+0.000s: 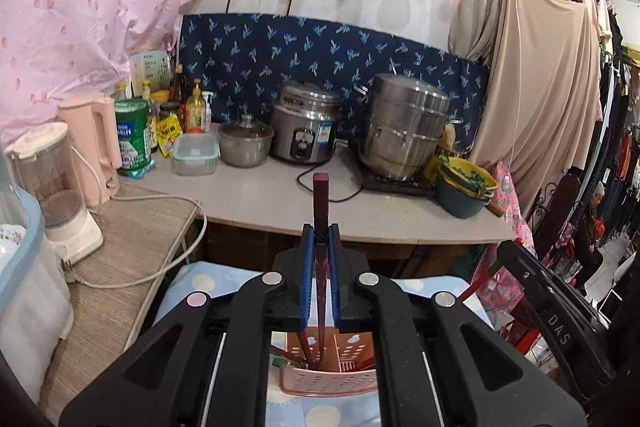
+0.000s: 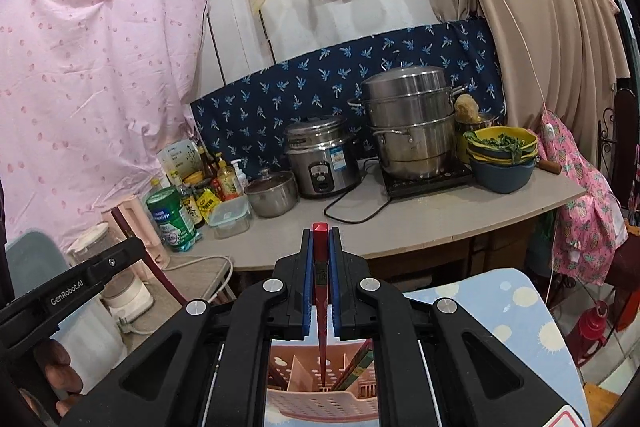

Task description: Organize utensils

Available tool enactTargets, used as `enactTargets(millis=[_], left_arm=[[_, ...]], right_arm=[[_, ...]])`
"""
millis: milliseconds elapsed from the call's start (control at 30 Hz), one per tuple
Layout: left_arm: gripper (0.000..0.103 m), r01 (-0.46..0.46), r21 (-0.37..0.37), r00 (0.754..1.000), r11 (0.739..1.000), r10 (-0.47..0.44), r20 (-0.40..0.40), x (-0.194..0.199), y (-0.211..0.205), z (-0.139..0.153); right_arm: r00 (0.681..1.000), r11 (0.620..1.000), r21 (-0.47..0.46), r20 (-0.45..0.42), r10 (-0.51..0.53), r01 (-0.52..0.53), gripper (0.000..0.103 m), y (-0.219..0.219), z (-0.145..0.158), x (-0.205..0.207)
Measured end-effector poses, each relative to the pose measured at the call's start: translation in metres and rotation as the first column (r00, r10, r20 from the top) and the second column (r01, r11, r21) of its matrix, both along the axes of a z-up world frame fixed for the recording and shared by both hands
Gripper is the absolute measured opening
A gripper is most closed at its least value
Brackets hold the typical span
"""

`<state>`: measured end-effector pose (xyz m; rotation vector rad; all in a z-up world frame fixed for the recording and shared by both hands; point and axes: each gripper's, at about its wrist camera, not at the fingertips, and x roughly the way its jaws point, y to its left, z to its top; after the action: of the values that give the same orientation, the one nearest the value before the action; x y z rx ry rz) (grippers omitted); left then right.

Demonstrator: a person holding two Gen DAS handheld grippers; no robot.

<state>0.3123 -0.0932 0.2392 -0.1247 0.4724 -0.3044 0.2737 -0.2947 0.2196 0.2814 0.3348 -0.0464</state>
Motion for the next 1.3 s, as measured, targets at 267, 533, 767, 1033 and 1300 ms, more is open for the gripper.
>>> enactTargets(millis=[267,533,767,1033,1300], left_arm=[[0.007,0.01,0.033,0.998,0.999,-0.008,-0.065,0.017,-0.006,-0.035],[0.016,-0.012,0.08,0.998,0.997,0.017,-0.066,0.016,-0.007,-0.05],[0.031,-0.029,0.102,0.998,0.994,0.034,-0.047,-0.001,0.0,-0.048],[0.036,-0.037,0.141,0.998,0.989,0.043,-0.043,-0.038,0.007,-0.052],[0.037,-0.048,0.208,0.994,0.977,0.066,-0.081,-0.078,0.012,-0.072]], right_arm=[[0.995,1.0,-0.014,-0.095,0.012,-0.013,0.007,0.003,-0.044,0.019],[0.992,1.0,-0.012,-0.124,0.014,-0.016,0.015,0.001,-0.055,0.015],[0.994,1.0,-0.004,-0.104,0.012,-0.012,0.022,-0.001,-0.048,-0.002],[0.994,1.0,-0.013,-0.109,0.02,-0.021,0.032,0.005,-0.049,-0.042],[0.986,0.997,-0.053,-0.163,0.038,-0.047,0.036,0.024,-0.069,-0.089]])
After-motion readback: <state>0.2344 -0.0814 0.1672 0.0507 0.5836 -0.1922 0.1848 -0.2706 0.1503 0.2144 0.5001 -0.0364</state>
